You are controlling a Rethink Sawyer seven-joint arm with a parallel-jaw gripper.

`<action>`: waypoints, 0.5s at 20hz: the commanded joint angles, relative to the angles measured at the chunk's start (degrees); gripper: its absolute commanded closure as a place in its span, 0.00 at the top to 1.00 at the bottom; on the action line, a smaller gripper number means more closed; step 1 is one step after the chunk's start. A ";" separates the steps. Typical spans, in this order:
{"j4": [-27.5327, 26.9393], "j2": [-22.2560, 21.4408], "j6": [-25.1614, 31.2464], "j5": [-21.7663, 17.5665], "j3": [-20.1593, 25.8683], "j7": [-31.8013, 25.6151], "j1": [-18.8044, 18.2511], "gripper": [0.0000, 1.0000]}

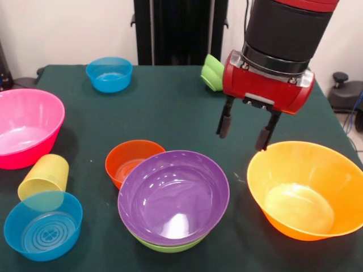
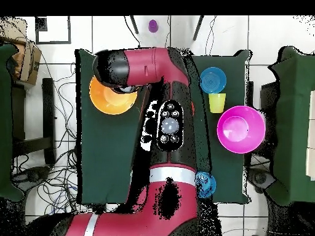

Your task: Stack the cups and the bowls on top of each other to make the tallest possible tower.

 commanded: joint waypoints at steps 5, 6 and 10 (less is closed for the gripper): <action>0.45 -0.20 6.51 -2.59 -2.51 1.69 4.33 1.00; 0.12 -0.16 7.09 -2.25 -2.74 1.65 4.56 1.00; -4.40 0.47 14.15 1.96 -2.21 4.70 5.01 1.00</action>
